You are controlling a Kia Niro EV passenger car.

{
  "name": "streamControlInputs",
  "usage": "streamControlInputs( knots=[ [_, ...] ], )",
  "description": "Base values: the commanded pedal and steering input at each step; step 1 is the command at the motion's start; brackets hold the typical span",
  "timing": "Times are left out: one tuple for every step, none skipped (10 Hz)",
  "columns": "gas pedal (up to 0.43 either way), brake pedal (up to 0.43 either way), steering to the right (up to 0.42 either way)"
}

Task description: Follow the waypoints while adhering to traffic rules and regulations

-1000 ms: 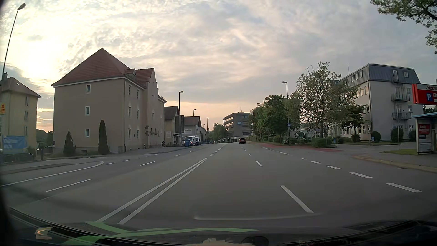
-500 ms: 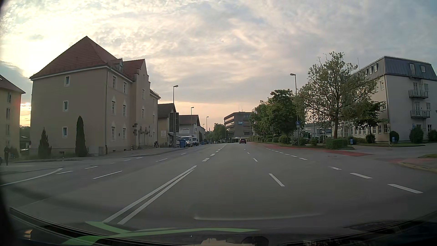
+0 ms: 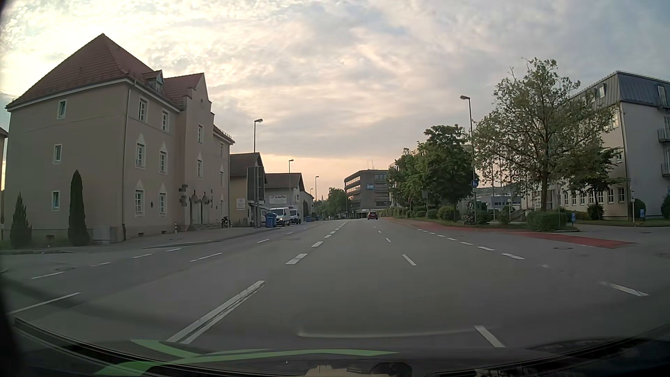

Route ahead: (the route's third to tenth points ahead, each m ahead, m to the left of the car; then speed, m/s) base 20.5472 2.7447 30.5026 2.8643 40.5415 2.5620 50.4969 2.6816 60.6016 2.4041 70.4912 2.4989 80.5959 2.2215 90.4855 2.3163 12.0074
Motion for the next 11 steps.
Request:
streamControlInputs(
  knots=[
    [0.067,0.0,-0.005],
    [0.067,0.0,-0.005],
    [0.067,0.0,-0.006],
    [0.067,0.0,-0.005],
    [0.067,0.0,-0.006],
    [0.067,0.0,-0.005],
    [0.067,0.0,-0.005],
    [0.067,0.0,-0.005],
    [0.067,0.0,-0.006],
    [0.067,0.0,-0.005],
    [0.067,0.0,-0.006]
  ],
)
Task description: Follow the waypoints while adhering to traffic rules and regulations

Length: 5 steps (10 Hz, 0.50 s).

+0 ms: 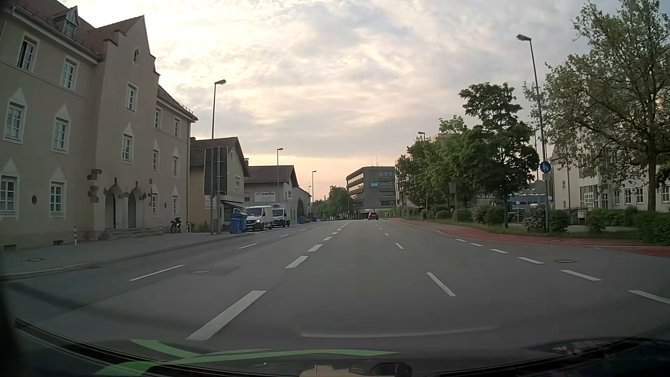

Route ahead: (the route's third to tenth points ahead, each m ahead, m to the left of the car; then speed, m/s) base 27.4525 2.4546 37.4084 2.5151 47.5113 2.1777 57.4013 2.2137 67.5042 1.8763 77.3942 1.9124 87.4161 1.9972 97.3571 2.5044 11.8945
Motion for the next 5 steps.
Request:
streamControlInputs(
  knots=[
    [0.067,0.0,-0.005],
    [0.067,0.0,-0.006],
    [0.067,0.0,-0.006],
    [0.067,0.0,-0.006],
    [0.067,0.0,-0.006]
  ],
)
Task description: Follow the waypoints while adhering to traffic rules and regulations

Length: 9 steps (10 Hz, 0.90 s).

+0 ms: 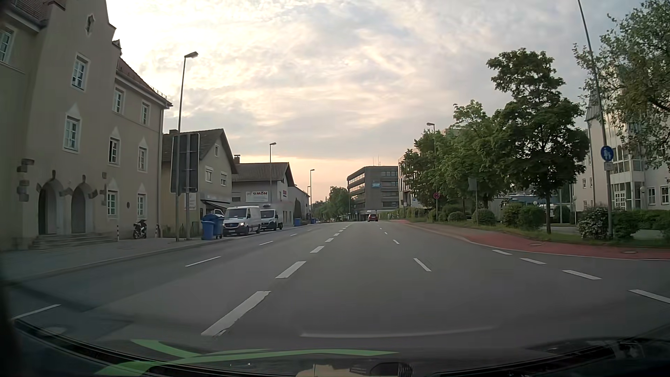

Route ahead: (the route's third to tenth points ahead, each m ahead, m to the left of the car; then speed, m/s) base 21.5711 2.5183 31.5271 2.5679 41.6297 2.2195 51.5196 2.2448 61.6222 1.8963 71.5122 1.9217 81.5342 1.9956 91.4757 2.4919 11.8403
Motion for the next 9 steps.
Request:
streamControlInputs(
  knots=[
    [0.067,0.0,-0.005],
    [0.067,0.0,-0.005],
    [0.067,0.0,-0.004],
    [0.067,0.0,-0.001],
    [0.067,0.0,-0.001],
    [0.067,0.0,-0.001],
    [0.067,0.0,-0.001],
    [0.067,0.0,-0.001],
    [0.067,0.0,0.0]
  ],
)
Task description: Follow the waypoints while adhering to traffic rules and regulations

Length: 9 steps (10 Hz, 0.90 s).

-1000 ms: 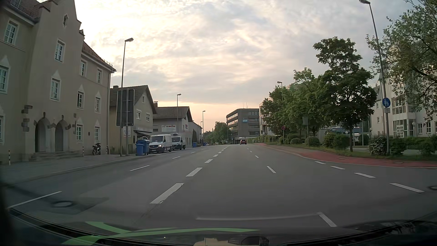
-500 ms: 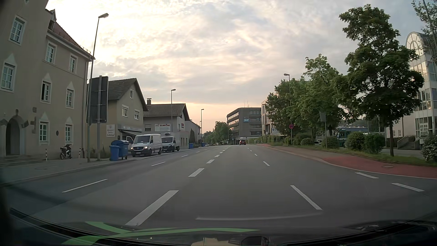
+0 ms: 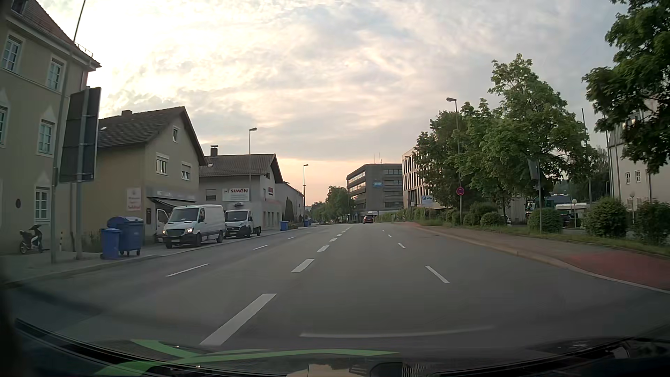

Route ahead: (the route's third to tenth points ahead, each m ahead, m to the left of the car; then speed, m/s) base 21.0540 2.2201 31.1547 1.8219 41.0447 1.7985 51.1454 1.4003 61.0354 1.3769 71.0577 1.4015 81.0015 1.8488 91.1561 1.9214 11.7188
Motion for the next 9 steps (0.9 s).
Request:
streamControlInputs(
  knots=[
    [0.067,0.0,0.001],
    [0.067,0.0,0.001],
    [0.067,0.0,0.002],
    [0.067,0.0,0.002],
    [0.067,0.0,0.002],
    [0.067,0.0,0.002],
    [0.067,0.0,0.002],
    [0.067,0.0,0.001],
    [0.067,0.0,0.0]
  ],
)
